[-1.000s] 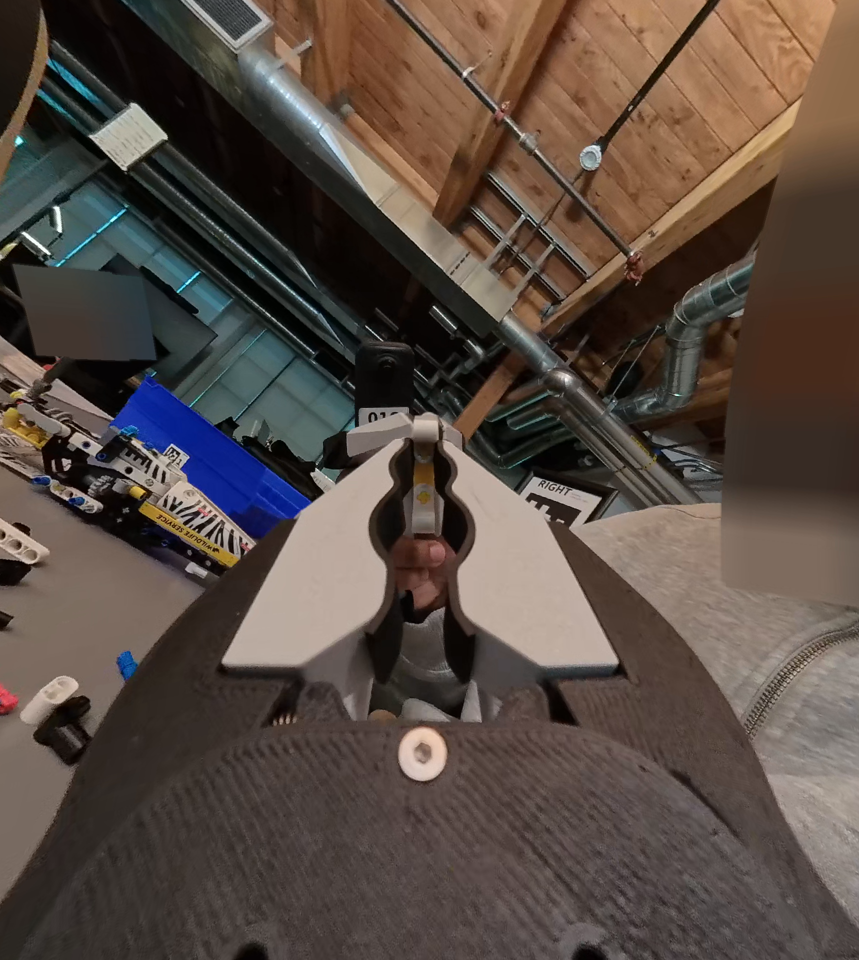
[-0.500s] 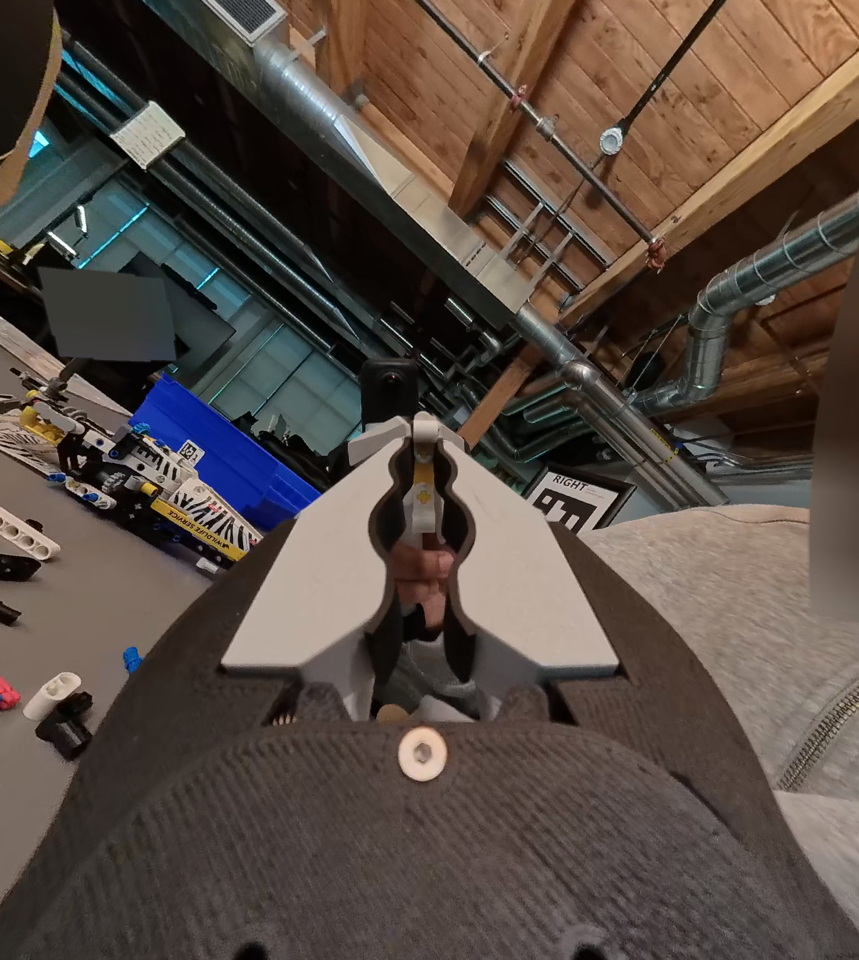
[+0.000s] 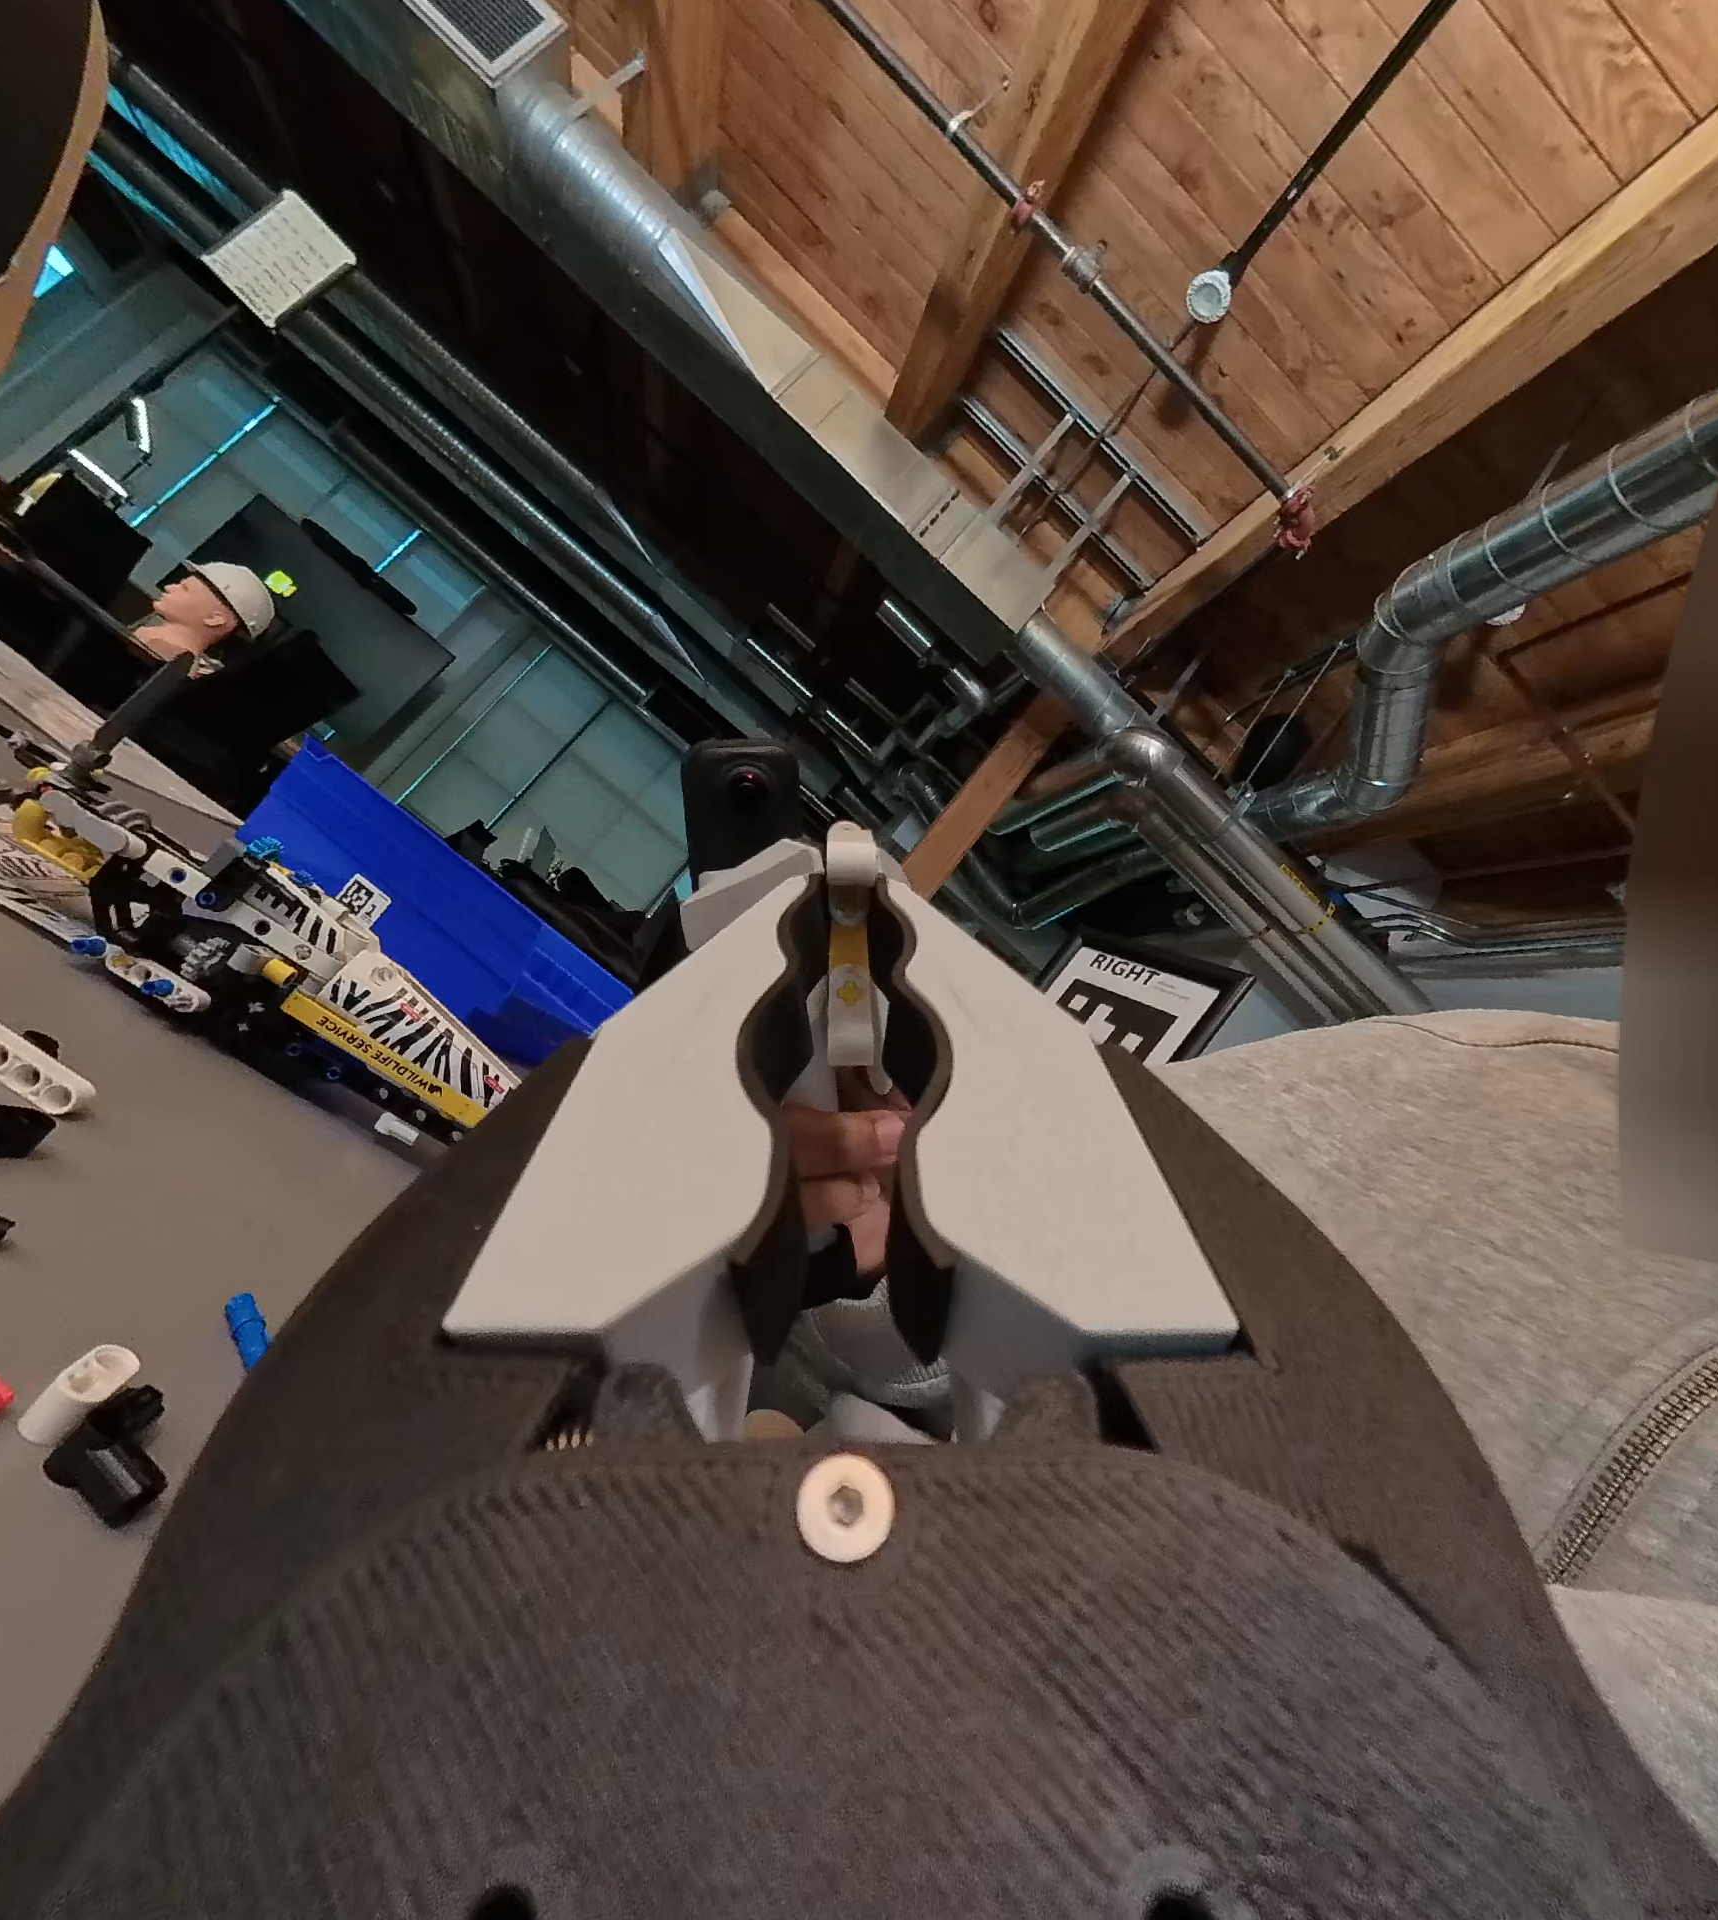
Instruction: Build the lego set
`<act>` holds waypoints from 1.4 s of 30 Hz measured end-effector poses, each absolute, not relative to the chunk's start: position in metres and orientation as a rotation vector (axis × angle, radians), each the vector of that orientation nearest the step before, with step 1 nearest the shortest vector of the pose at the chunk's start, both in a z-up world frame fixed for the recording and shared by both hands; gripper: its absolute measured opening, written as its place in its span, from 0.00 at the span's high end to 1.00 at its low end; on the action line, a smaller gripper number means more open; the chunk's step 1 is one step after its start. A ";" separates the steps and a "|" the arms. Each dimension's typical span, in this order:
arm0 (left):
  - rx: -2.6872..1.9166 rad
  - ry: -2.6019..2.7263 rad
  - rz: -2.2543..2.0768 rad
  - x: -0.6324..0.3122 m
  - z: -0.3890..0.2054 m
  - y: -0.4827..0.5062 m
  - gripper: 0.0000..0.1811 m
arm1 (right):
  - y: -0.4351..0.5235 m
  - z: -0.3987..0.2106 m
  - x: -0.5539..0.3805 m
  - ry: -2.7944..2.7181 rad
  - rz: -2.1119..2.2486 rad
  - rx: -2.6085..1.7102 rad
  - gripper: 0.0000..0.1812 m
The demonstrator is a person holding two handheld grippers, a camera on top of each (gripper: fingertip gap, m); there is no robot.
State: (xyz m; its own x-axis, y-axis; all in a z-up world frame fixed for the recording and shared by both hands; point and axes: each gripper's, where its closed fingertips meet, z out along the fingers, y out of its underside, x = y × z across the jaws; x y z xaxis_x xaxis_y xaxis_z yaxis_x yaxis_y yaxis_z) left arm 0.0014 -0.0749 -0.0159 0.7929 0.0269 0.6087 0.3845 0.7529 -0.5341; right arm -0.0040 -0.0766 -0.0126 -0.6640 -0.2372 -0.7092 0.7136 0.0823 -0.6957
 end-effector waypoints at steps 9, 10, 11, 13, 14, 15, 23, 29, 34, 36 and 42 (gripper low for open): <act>-0.713 -0.638 -0.210 0.001 -0.017 -0.074 0.98 | -0.075 -0.014 -0.004 1.606 -1.648 0.506 0.98; -0.723 -0.639 -0.210 0.002 -0.018 -0.073 0.98 | -0.075 -0.015 -0.003 1.609 -1.642 0.507 0.98; -0.732 -0.641 -0.206 0.002 -0.018 -0.074 0.98 | -0.076 -0.015 -0.003 1.615 -1.637 0.508 0.98; -0.745 -0.644 -0.196 0.002 -0.019 -0.074 0.98 | -0.076 -0.016 -0.003 1.618 -1.628 0.511 0.98; -0.748 -0.642 -0.195 0.002 -0.019 -0.074 0.98 | -0.076 -0.016 -0.003 1.613 -1.624 0.512 0.98; -0.746 -0.639 -0.197 0.003 -0.019 -0.074 0.98 | -0.076 -0.016 -0.002 1.603 -1.618 0.512 0.98; -0.732 -0.647 -0.196 0.001 -0.019 -0.075 0.98 | -0.078 -0.016 -0.004 1.577 -1.610 0.536 0.98; -0.727 -0.654 -0.196 0.000 -0.020 -0.076 0.98 | -0.079 -0.017 -0.005 1.539 -1.626 0.560 0.98; -0.737 -0.657 -0.202 0.000 -0.022 -0.076 0.98 | -0.079 -0.020 -0.005 1.564 -1.614 0.557 0.97; -0.747 -0.658 -0.202 0.000 -0.023 -0.075 0.98 | -0.079 -0.021 -0.004 1.579 -1.602 0.557 0.97; -0.782 -0.662 -0.200 0.000 -0.025 -0.070 0.97 | -0.078 -0.026 -0.001 1.650 -1.580 0.549 0.98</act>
